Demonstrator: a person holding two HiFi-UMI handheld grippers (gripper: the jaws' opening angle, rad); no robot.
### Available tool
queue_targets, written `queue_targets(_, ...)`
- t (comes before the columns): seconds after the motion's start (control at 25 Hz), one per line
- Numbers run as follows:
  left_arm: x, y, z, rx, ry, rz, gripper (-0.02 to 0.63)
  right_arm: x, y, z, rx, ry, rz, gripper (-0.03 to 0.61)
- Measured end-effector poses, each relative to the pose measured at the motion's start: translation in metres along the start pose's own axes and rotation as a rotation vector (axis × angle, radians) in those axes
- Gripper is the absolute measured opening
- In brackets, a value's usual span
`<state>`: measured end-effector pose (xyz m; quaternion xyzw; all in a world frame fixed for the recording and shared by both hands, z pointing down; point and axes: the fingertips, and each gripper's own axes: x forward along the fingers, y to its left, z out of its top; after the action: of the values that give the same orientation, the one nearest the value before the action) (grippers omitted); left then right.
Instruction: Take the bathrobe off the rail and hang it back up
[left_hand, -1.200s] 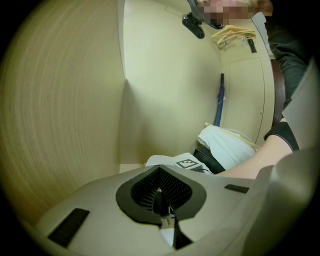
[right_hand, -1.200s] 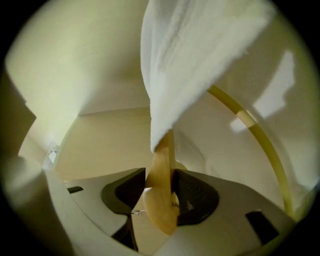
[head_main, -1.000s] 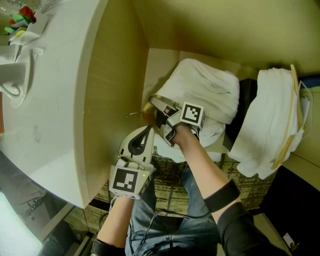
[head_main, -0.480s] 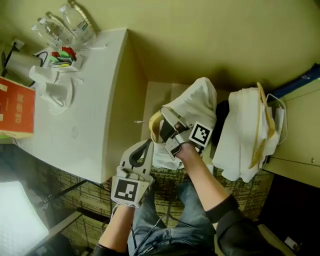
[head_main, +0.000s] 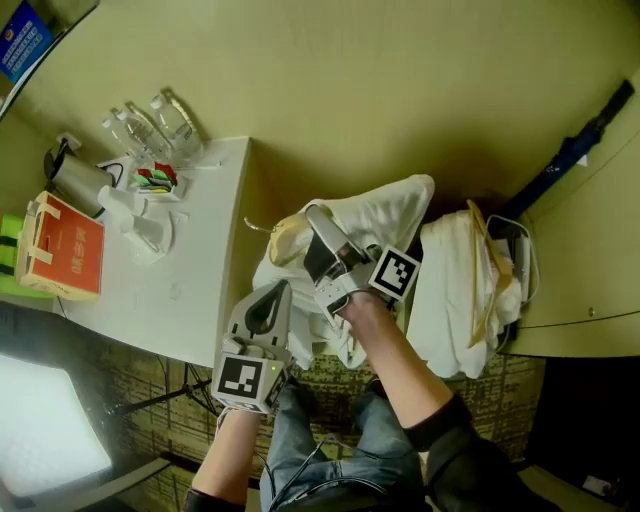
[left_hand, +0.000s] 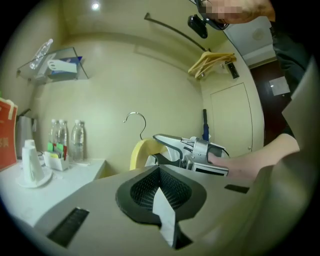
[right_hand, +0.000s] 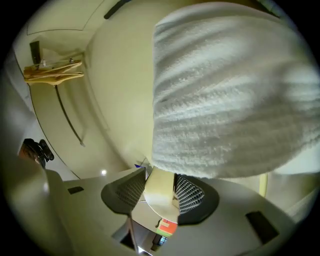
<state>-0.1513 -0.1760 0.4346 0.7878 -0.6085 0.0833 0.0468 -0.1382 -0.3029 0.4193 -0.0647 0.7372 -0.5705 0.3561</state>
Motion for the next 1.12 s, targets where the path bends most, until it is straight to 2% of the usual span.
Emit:
queue_targets(0.24, -0.004, 0.011, 0.090, 0.043, -0.097, 0.028, 0.000, 0.053, 0.114, 0.024, -0.080, -0.040, 0.165, 0.219)
queue_targets(0.36, -0.006, 0.018, 0.135, 0.086, -0.157, 0.038, 0.000, 0.076, 0.158, 0.034, -0.126, -0.052, 0.202, 0.216)
queue_targets(0.52, -0.010, 0.008, 0.201, 0.096, -0.231, 0.031, 0.000, 0.093, 0.208, 0.042, -0.232, -0.057, 0.230, 0.195)
queue_targets(0.64, -0.015, 0.009, 0.227, 0.123, -0.276, 0.034, 0.000, 0.097, 0.237, 0.058, -0.295, -0.104, 0.235, 0.192)
queue_targets(0.8, -0.017, 0.018, 0.241, 0.176, -0.309, 0.045, 0.000, 0.099, 0.271, 0.080, -0.354, -0.158, 0.249, 0.192)
queue_targets(1.0, -0.014, 0.011, 0.285, 0.190, -0.370, 0.005, 0.000, 0.107, 0.331, 0.082, -0.474, -0.152, 0.303, 0.195)
queue_targets(1.12, -0.015, -0.001, 0.319, 0.154, -0.396, -0.034, 0.000, 0.111, 0.371, 0.081, -0.546, -0.153, 0.347, 0.195)
